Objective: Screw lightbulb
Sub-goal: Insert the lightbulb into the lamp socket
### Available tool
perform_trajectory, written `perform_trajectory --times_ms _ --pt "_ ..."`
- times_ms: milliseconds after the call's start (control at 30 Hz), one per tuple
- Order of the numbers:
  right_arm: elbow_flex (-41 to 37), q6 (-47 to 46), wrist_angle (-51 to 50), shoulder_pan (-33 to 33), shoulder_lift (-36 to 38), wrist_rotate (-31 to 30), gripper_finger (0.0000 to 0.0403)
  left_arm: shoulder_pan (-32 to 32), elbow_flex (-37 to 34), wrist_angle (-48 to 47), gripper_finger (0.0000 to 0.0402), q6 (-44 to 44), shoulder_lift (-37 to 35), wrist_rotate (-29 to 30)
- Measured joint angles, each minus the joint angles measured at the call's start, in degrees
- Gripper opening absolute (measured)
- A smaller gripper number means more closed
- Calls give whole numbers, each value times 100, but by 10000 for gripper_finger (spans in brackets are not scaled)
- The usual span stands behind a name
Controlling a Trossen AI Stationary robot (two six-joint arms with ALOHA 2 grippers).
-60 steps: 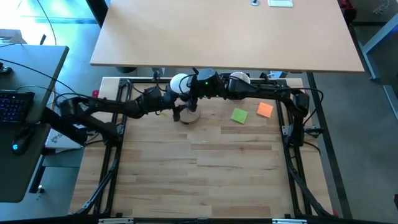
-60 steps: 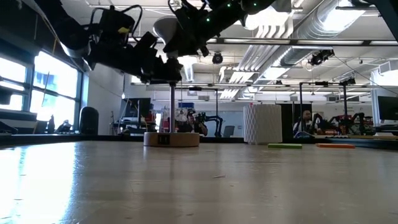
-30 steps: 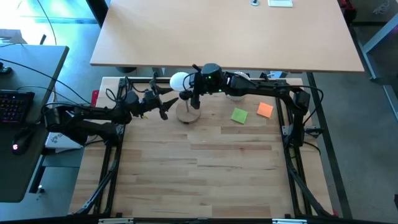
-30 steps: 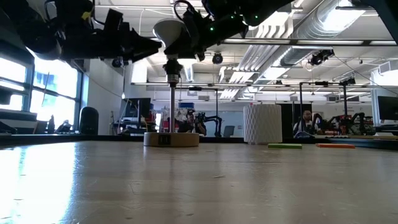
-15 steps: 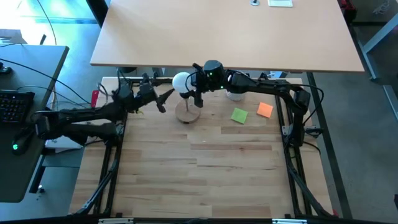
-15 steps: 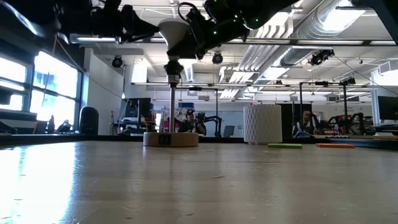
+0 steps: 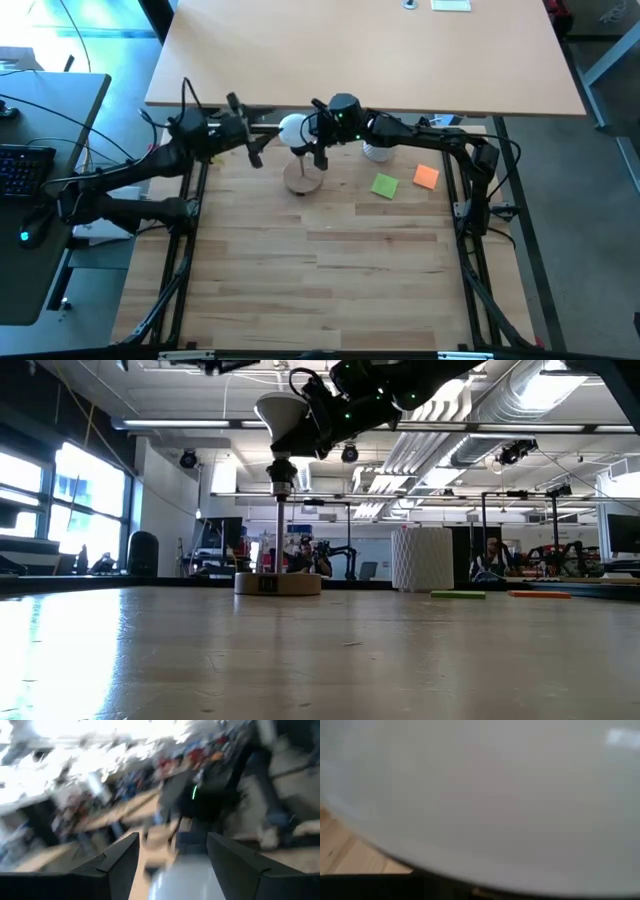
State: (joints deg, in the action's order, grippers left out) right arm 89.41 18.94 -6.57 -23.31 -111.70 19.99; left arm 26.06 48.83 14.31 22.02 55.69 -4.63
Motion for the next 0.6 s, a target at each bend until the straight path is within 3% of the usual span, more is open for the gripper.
perform_trajectory --times_ms 100,400,600 --pt "0 0 21 -20 0 -21 147 190 328 -219 218 -179 316 -460" --pt "-2 -105 17 -29 0 13 147 702 1317 -1420 179 -354 1640 -753" --pt "-2 -183 6 -27 0 7 147 810 1480 -1721 175 -444 1866 -885"
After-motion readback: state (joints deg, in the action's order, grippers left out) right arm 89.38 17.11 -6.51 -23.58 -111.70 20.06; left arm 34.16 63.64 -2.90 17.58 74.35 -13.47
